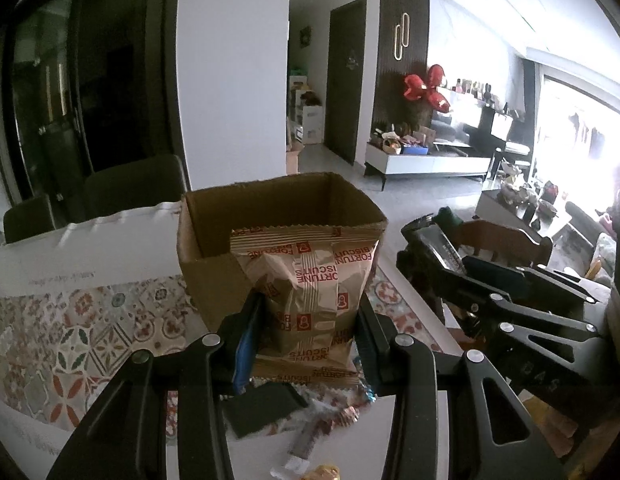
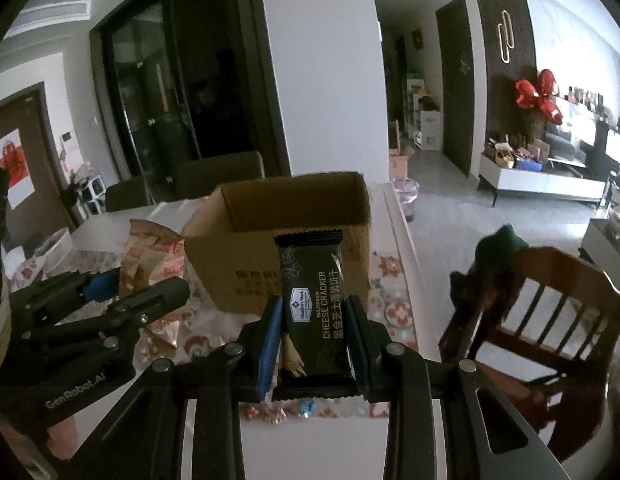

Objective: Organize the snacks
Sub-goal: 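Carry both snacks over the box and release them inside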

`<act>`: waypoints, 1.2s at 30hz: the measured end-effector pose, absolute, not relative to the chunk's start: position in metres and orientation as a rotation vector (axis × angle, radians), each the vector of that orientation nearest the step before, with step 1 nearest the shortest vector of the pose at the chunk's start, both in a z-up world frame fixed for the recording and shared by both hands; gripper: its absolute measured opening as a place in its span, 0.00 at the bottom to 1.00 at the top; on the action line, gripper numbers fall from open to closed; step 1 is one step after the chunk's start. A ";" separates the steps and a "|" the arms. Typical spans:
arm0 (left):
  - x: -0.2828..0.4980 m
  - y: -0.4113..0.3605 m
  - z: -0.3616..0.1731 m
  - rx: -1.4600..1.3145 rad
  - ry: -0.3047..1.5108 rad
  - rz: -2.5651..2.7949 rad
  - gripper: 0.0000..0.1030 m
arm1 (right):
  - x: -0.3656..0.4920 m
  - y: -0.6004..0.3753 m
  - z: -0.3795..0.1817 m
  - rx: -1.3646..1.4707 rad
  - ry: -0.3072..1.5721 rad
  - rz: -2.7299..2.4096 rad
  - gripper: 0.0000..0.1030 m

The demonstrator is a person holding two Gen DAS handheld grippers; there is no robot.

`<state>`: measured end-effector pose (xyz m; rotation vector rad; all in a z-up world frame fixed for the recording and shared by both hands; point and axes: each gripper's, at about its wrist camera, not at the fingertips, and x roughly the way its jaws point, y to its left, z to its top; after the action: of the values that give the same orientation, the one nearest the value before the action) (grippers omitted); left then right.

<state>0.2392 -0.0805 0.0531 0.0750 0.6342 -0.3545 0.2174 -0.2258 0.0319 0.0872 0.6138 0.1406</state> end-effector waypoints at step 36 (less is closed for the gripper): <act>0.386 -0.088 0.083 0.104 0.814 -0.302 0.41 | 0.369 -0.218 0.075 0.008 0.728 0.216 0.32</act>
<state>0.3858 -0.0882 0.0828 0.1043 0.8139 -0.3021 0.3692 -0.2183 0.0753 0.0083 0.7278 0.2158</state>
